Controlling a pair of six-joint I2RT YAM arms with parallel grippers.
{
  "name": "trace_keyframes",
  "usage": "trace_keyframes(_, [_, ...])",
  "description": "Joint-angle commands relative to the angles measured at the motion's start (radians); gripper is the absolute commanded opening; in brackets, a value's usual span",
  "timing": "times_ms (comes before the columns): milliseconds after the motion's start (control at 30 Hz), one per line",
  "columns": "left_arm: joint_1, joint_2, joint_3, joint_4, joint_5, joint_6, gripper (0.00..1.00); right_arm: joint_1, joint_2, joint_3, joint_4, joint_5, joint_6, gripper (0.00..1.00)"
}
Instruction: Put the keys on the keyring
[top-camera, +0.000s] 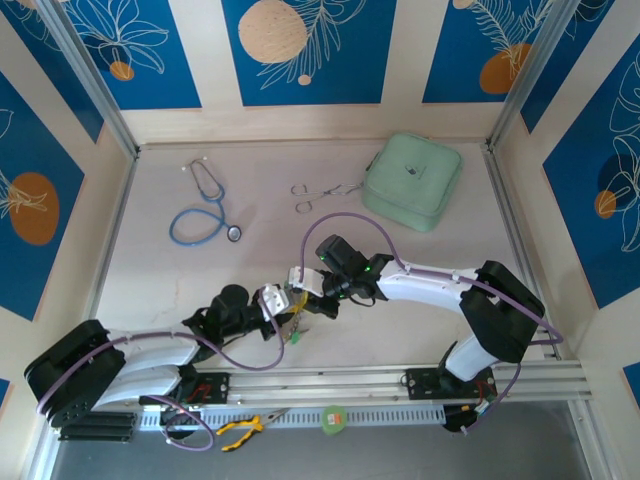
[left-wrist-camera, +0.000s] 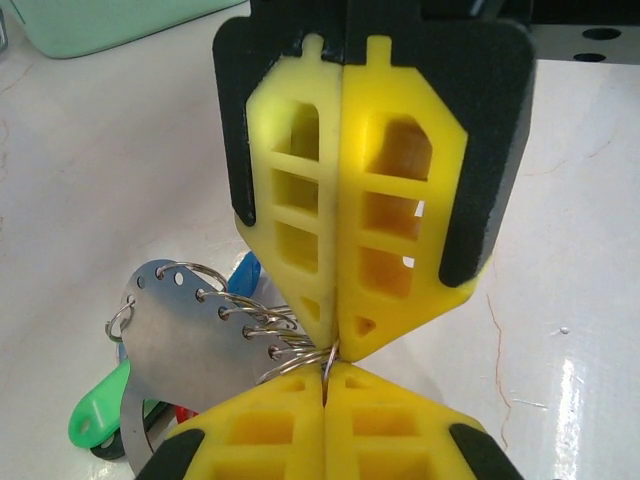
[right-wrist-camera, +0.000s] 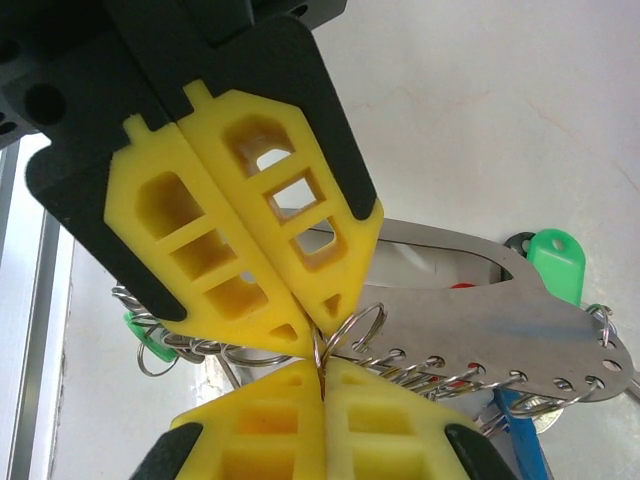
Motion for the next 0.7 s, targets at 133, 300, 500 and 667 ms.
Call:
trace_keyframes(133, [-0.002,-0.076,-0.009,0.018,-0.022,0.064,0.0,-0.138,-0.157,-0.06,-0.006,-0.083,0.112,0.33])
trace_keyframes(300, [-0.002,-0.138,-0.021,0.007,-0.044,0.103,0.0,-0.174,-0.202,-0.077,-0.003,-0.127,0.164,0.33])
trace_keyframes(500, [-0.002,-0.164,-0.052,0.078,0.007,0.129,0.0,-0.119,-0.161,-0.057,0.032,-0.12,0.163,0.31])
trace_keyframes(667, [-0.002,-0.171,-0.057,0.094,0.025,0.123,0.0,-0.052,-0.133,-0.065,0.051,-0.031,0.072,0.33])
